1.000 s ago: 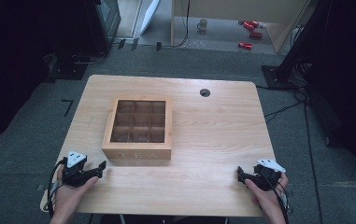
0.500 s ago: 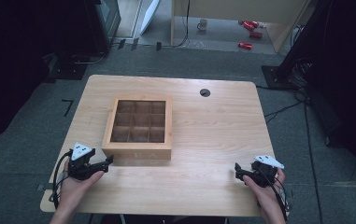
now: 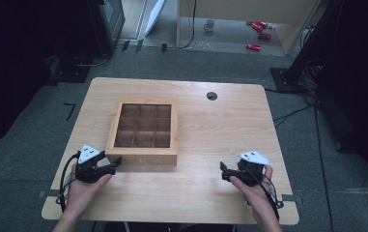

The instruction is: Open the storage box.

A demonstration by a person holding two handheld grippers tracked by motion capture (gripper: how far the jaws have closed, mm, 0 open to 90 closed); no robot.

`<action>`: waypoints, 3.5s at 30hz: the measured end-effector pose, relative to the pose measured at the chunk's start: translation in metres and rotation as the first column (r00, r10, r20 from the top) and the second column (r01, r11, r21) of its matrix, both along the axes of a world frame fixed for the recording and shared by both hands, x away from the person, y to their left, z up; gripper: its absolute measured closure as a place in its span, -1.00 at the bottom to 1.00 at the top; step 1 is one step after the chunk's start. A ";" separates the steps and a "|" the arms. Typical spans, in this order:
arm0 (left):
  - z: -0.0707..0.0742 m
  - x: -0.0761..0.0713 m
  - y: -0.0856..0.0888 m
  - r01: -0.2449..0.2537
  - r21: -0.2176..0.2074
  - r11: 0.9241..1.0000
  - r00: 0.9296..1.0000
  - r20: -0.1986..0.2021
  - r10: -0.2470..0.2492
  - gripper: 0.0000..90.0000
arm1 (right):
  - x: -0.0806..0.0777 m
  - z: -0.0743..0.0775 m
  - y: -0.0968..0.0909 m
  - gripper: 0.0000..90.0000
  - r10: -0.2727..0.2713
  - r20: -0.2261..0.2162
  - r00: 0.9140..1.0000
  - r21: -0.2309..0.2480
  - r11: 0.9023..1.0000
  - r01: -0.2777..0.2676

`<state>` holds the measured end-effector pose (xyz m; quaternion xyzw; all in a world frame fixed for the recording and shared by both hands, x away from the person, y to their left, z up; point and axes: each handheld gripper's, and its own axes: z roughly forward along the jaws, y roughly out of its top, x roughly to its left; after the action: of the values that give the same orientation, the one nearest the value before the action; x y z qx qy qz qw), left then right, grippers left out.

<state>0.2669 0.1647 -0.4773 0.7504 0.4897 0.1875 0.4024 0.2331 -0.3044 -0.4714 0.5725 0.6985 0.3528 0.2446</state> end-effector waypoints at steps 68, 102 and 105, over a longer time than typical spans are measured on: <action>-0.022 -0.015 0.033 -0.006 0.039 0.999 0.999 -0.045 0.008 -0.56 | 0.049 0.031 0.160 -0.71 0.259 0.116 0.959 -0.004 0.966 -0.260; -0.040 -0.018 0.037 -0.056 0.148 0.987 0.996 -0.054 0.064 -0.63 | 0.115 0.108 0.145 -0.67 0.366 0.287 0.885 -0.054 0.929 -0.367; -0.040 -0.017 0.038 -0.053 0.145 0.988 0.996 -0.057 0.061 -0.63 | 0.121 0.111 0.145 -0.57 0.373 0.307 0.876 -0.050 0.925 -0.377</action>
<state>0.2495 0.2024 -0.5171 0.7684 0.5083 0.2106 0.3268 0.3540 -0.1590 -0.3605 0.3652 0.7468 0.4829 0.2752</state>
